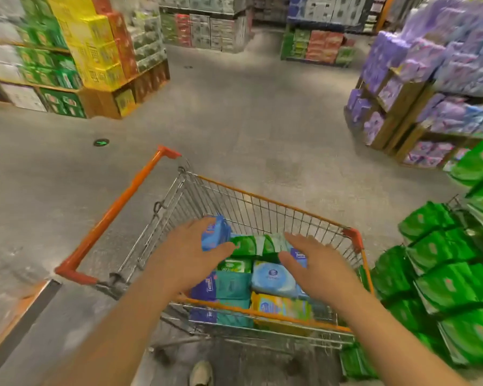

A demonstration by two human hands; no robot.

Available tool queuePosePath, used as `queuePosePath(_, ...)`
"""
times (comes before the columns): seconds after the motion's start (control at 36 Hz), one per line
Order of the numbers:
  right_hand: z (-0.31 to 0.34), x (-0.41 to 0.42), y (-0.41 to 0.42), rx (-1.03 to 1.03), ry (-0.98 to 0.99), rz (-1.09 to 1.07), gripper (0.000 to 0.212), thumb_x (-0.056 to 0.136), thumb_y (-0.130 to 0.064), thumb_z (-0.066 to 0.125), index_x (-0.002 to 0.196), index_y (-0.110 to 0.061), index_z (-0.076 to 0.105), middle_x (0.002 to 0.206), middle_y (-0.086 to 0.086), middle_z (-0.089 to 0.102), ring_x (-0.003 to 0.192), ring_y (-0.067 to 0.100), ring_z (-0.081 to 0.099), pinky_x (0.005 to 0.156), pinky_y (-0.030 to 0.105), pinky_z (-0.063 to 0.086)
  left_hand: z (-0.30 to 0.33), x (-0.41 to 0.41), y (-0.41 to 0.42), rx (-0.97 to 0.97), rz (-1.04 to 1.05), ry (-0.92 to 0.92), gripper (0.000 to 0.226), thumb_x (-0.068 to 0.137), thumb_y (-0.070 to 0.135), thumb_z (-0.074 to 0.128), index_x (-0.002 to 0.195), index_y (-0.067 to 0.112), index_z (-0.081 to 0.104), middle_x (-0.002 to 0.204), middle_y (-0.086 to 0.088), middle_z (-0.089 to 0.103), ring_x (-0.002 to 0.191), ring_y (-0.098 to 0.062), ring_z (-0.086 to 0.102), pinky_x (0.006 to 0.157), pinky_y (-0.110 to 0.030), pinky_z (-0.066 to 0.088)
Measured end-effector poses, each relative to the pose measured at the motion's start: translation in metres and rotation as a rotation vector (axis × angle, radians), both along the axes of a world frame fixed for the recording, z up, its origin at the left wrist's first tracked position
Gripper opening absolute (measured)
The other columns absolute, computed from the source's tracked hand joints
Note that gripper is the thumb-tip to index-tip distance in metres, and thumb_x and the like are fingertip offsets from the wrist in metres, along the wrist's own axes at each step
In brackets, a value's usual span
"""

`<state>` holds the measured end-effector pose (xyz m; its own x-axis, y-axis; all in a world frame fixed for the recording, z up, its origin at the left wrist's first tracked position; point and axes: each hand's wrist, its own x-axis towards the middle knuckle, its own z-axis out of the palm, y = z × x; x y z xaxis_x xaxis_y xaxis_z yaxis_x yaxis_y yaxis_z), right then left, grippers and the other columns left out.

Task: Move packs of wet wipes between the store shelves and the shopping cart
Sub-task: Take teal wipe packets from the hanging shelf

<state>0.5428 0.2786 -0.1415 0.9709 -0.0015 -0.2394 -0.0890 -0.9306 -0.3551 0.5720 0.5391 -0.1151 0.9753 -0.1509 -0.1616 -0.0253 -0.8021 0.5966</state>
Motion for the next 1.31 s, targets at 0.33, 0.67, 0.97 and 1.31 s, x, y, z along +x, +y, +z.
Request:
queuePosePath(0.33,-0.033,0.086,0.038,0.023,0.111,-0.1,0.059,0.099,-0.066,0.04,0.154,-0.047,0.033,0.161,-0.014,0.037,0.147,0.014,0.037,0.113,0.031,0.035,-0.056,0.103,0.044,-0.133,0.004,0.192,0.045,0.094,0.038,0.065,0.136,0.023,0.057,0.137,0.0,0.059,0.103,-0.005,0.047,0.078,-0.017,0.035)
queuePosePath(0.67,-0.072,0.129,0.018,0.104,0.216,-0.096,0.06,0.1,-0.061,0.043,0.155,-0.041,0.035,0.161,-0.008,0.039,0.144,0.017,0.042,0.114,0.034,0.038,-0.104,0.143,0.027,-0.054,0.001,0.33,0.068,0.087,0.059,0.062,0.147,0.034,0.044,0.148,0.005,0.05,0.135,-0.016,0.045,0.11,-0.037,0.036)
queuePosePath(0.97,-0.147,0.159,0.006,0.19,0.367,-0.003,0.058,0.102,-0.057,0.044,0.156,-0.037,0.036,0.158,-0.004,0.044,0.137,0.024,0.051,0.112,0.036,0.039,-0.18,0.145,0.008,-0.019,0.074,0.563,0.072,0.081,0.066,0.061,0.141,0.027,0.054,0.141,0.004,0.058,0.122,-0.016,0.058,0.103,-0.036,0.047)
queuePosePath(1.31,-0.251,0.182,0.02,0.168,0.541,0.084,0.075,0.099,-0.059,0.05,0.16,-0.02,0.029,0.164,0.002,0.033,0.148,0.024,0.036,0.118,0.041,0.033,-0.271,0.154,-0.004,0.186,0.078,0.772,0.046,0.091,0.061,0.052,0.109,0.02,0.063,0.109,-0.004,0.066,0.102,-0.026,0.061,0.086,-0.035,0.048)
